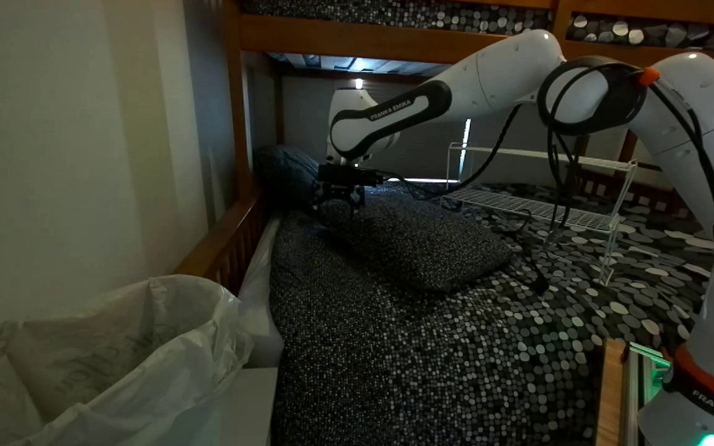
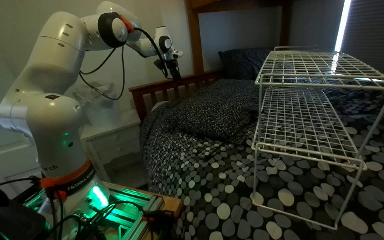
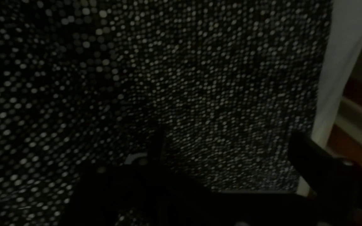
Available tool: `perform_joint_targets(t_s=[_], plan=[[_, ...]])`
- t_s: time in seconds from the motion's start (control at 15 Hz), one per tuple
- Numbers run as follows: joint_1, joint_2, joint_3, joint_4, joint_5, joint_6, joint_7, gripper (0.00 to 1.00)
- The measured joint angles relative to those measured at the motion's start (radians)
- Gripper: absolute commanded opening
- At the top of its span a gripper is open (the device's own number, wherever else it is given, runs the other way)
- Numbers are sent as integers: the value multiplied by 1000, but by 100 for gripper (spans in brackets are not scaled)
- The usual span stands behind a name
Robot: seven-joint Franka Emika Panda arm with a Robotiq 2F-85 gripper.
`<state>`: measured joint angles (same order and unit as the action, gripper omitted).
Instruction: Move the pillow on the left side of the bed a little forward on the bed
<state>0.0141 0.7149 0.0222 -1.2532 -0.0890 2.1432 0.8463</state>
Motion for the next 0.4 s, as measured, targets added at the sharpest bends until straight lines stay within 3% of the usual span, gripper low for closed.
perform_joint_targets(t_s=[0.4], plan=[[86, -12, 20, 0, 13, 0, -244, 100]])
